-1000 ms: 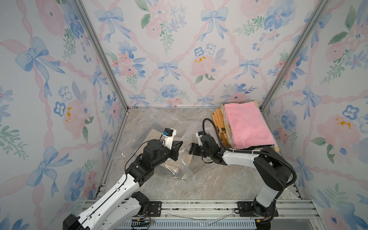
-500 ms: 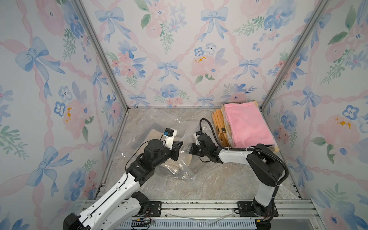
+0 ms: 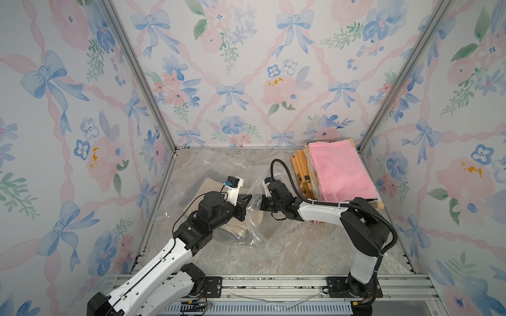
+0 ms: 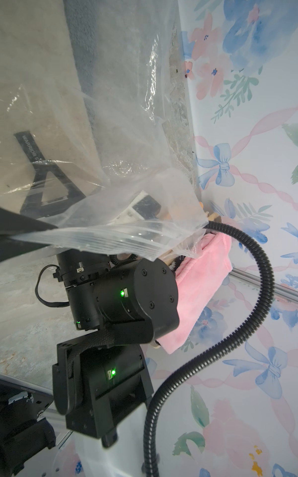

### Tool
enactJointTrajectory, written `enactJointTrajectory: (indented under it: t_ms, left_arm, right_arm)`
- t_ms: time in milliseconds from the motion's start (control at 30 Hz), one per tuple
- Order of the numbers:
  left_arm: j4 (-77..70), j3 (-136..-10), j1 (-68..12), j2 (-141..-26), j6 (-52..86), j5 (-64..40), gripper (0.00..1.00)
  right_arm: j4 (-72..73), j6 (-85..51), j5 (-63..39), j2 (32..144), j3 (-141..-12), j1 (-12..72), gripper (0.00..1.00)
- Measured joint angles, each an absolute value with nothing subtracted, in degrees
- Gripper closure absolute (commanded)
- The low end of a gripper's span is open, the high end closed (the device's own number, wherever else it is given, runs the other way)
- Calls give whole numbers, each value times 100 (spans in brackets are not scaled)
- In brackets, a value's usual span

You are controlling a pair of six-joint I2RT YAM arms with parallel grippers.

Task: Take the blanket out of the vacuum bag
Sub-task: Take out the blanket from the vacuum bag.

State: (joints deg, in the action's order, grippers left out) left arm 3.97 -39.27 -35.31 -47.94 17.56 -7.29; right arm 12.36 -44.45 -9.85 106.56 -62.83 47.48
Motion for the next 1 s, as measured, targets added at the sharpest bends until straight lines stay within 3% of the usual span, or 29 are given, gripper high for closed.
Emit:
enactJointTrajectory:
  t_ms: [267,400,667,833,1000]
  left_arm:
    - [399,-3927,-3538,-4847,1756,-696,100]
    - [397,-3927,-3564,-4871,1756,-687,100]
    - [178,-3813,-3559,-4748,1890,-598,100]
    - [-110,-3605,-3374,-4206,2128,-578,100]
    - [-95,-3634,-3317,-4261,2106,-502,100]
  right_arm:
    - [1260,-4405,-1203,11316,-6635,4775,31]
    - [1262,-4329,-1262,11437,-6707,4775,55]
    - [1258,-4064,-1284,11214,-6683,4775,91]
    - [1258,-3889,-1288,10656,-6619,4790,100]
    - [1236,-3830,-1280,10195,-6587,4807,100]
